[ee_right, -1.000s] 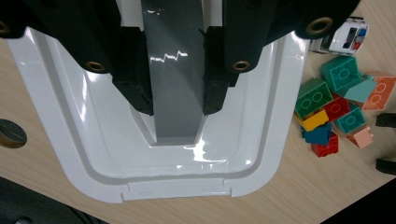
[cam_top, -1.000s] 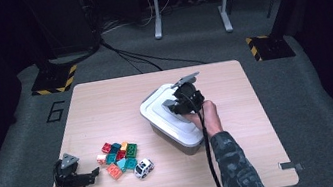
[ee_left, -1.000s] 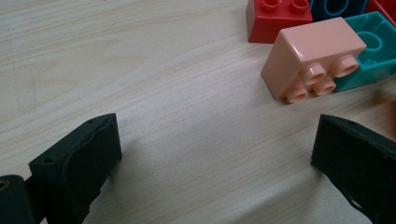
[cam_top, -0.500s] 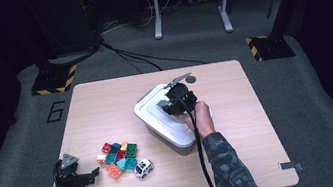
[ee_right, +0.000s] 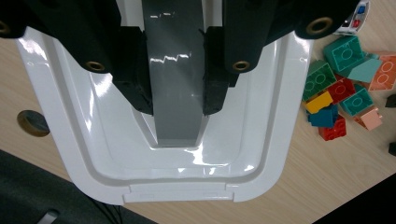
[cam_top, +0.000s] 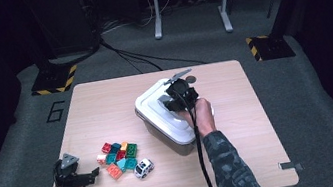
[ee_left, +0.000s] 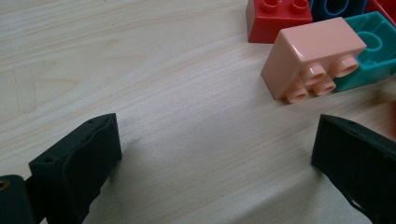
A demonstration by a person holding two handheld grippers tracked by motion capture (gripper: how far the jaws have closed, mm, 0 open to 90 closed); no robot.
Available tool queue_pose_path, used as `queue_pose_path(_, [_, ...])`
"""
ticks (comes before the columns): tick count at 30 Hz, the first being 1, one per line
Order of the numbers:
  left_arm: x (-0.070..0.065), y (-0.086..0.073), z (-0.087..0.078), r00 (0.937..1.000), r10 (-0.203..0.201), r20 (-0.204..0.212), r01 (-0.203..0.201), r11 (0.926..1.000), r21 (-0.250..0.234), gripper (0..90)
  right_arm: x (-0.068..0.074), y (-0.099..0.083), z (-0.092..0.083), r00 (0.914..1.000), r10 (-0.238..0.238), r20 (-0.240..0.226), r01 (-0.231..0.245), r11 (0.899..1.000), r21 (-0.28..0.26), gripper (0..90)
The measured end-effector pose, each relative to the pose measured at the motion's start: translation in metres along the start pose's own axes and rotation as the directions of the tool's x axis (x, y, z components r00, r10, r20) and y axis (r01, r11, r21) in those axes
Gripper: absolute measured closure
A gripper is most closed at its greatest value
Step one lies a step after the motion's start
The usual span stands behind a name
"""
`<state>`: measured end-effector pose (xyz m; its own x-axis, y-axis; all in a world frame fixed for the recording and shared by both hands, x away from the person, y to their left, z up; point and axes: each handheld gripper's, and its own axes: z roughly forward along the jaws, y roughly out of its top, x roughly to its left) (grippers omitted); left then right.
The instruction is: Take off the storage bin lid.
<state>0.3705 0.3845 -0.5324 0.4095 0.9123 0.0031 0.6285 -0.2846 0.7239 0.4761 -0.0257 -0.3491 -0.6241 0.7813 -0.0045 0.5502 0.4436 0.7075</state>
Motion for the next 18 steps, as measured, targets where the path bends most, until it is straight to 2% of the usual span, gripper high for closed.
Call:
queue_pose_path(5, [0.0,0.0,0.0,1.0,-0.001,0.0,0.001,1.0,0.0,1.3,0.0,0.005,-0.016,0.9995,-0.017,0.028,0.017,1.0,-0.016,67.2])
queue_pose_path(8, [0.0,0.0,0.0,1.0,-0.001,0.001,0.001,1.0,0.0,1.2,-0.005,0.003,-0.025,0.9987,-0.014,0.048,0.016,1.0,-0.026,67.2])
queue_pose_path(10, [0.001,0.0,-0.001,0.9999,0.01,0.002,-0.01,0.9999,0.009,1.3,-0.01,0.001,-0.032,0.9979,0.004,0.065,-0.002,1.0,-0.031,67.2])
queue_pose_path(14, [0.001,0.0,-0.001,0.9999,0.01,0.005,-0.01,0.9999,0.011,1.3,-0.02,-0.003,-0.044,0.9955,0.004,0.095,-0.001,0.999,-0.034,67.2])
queue_pose_path(18, [0.001,0.001,-0.001,0.9999,0.012,0.01,-0.012,0.9998,0.017,1.3,-0.033,-0.01,-0.056,0.9903,0.043,0.132,-0.039,0.999,-0.034,67.2])
